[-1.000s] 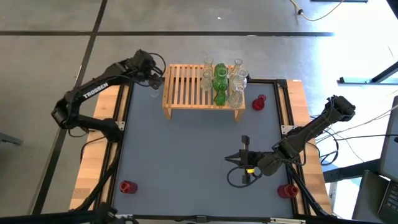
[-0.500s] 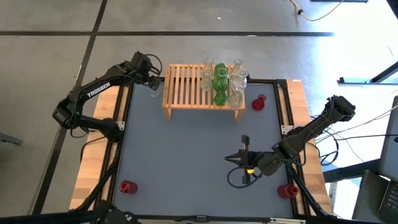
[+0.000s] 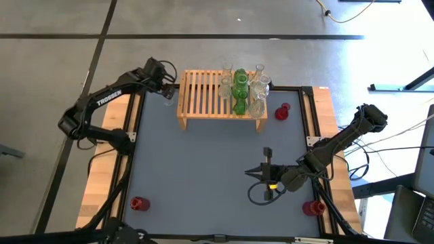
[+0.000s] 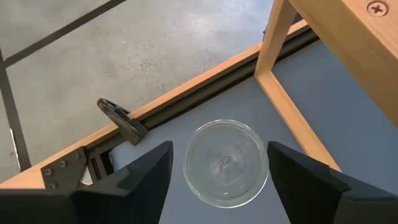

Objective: Sort vases onto shelf
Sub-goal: Put the transparent vase on the shelf aligned with the other transparent vase

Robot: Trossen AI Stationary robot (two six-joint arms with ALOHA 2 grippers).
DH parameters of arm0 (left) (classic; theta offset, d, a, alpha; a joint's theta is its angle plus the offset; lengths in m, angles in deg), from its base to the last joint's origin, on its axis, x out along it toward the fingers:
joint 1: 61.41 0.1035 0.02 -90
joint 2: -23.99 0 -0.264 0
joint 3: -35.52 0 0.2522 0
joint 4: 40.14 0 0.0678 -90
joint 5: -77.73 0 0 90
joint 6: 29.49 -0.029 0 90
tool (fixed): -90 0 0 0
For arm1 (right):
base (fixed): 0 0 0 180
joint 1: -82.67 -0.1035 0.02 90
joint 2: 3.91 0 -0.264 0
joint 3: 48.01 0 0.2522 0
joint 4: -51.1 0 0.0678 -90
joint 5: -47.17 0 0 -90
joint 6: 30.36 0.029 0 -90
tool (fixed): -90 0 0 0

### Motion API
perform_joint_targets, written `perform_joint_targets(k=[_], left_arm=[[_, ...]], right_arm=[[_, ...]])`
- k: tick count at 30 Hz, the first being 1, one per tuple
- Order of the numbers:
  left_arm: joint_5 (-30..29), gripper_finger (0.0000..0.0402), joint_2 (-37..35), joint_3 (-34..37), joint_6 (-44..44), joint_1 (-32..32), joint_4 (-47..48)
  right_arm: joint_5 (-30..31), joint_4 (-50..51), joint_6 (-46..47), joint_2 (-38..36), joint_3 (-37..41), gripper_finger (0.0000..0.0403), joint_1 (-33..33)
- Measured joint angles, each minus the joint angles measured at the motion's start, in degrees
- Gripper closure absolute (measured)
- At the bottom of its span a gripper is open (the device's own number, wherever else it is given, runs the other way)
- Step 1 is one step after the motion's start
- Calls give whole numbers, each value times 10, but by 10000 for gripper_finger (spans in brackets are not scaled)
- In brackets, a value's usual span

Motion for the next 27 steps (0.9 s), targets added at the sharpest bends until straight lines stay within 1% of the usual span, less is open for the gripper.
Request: perform_joint_targets(k=[5,8,22,27], left_arm=[[3,146,18,0,-3,1,0],[16,147,24,0,-2,1,0],[11,147,28,0,0,1,0],[10,159,28,0,-1,1,-2]], right_arm=[[0,0,0,0,0,391,0],[0,0,0,0,0,391,0],[0,0,0,0,0,391,0],[0,0,0,0,0,391,0]])
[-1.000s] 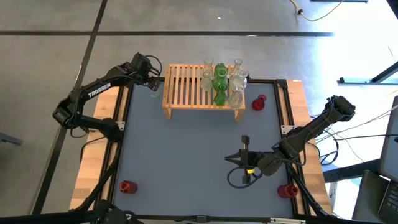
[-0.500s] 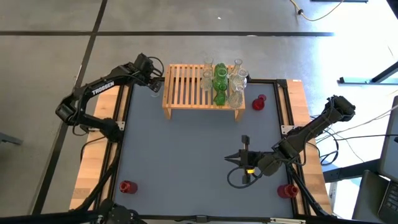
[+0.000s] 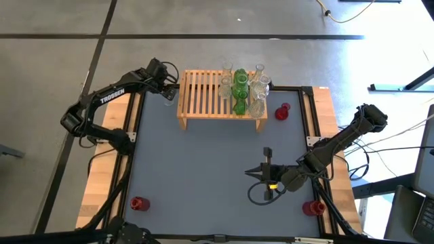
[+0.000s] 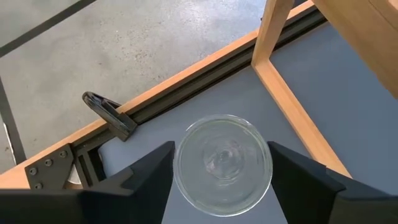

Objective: Sort vases onto shelf
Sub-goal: Put the transparent vase on the shelf aligned with the other transparent vase

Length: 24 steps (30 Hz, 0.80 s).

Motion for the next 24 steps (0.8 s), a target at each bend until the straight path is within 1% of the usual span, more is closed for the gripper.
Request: perform_joint_targets(k=[7,10,13,17,21,24], left_arm=[[-5,197,0,0,-6,0,1],[-11,197,0,0,-9,0,2],[-16,188,-4,0,-13,0,6],[-34,183,-31,-7,-15,-3,24],[-47,188,-70,-36,-16,-17,79],[-48,189,-106,-61,-15,-36,99]], right_arm=[[0,0,0,0,0,391,0],[0,0,0,0,0,391,0],[0,0,0,0,0,391,0],[0,0,0,0,0,391,0],[3,0,-1,0,0,391,0],[4,0,-1,0,0,391,0]])
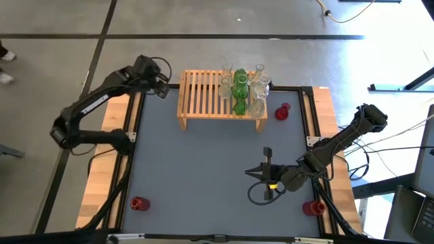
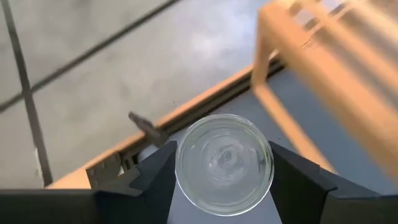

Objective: Sort vases onto shelf
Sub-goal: Put the transparent vase on the shelf aligned with the other transparent vase

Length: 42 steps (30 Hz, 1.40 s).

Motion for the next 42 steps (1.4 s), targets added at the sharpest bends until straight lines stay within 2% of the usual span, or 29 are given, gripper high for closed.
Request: perform_joint_targets(k=[6,12,19,26,31,33,37,42], left_arm=[[2,188,-53,-56,0,-50,41],[13,188,-70,-121,0,-103,94],[116,187,-69,-150,0,-199,85],[158,187,-68,-121,-3,-332,15],[170,187,-68,-79,0,-419,-75],[170,187,-68,-60,1,-449,-119],[170,187,-58,-24,1,-495,-209],[165,187,-21,-17,-4,-532,-253]], right_arm=[[0,0,0,0,0,391,0],[0,0,0,0,0,391,0],[0,0,0,0,0,391,4],[10,0,-11,0,0,391,5],[93,-2,-11,0,0,391,11],[108,-10,-8,3,0,391,21],[100,-46,-14,18,0,391,53],[84,-117,-62,48,0,391,85]])
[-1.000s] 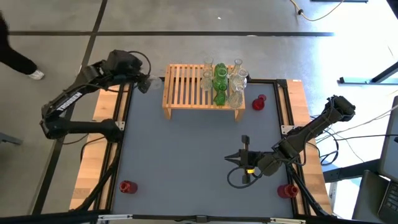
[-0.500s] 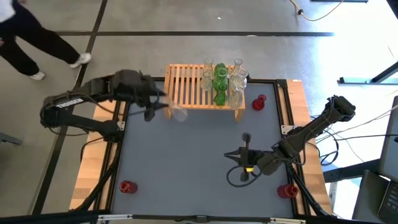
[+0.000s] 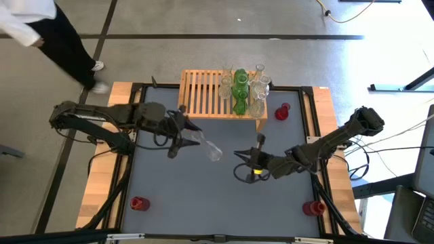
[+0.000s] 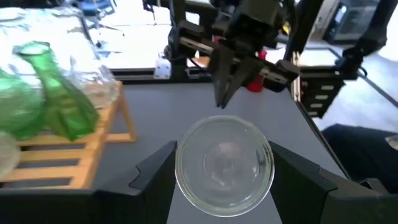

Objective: Sort vases onto shelf
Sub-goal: Put the transparent vase on the shelf aligned with the other transparent vase

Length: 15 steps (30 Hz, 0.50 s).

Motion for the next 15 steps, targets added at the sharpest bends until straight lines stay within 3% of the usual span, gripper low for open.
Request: perform_joint_targets(k=[5,15], left_arm=[[-13,187,49,1,-21,-21,-32],[-13,187,74,1,-27,-23,-92]], right_arm=[[-62,-81,-49,22,0,391,14],[-75,-78,-55,29,0,391,13]])
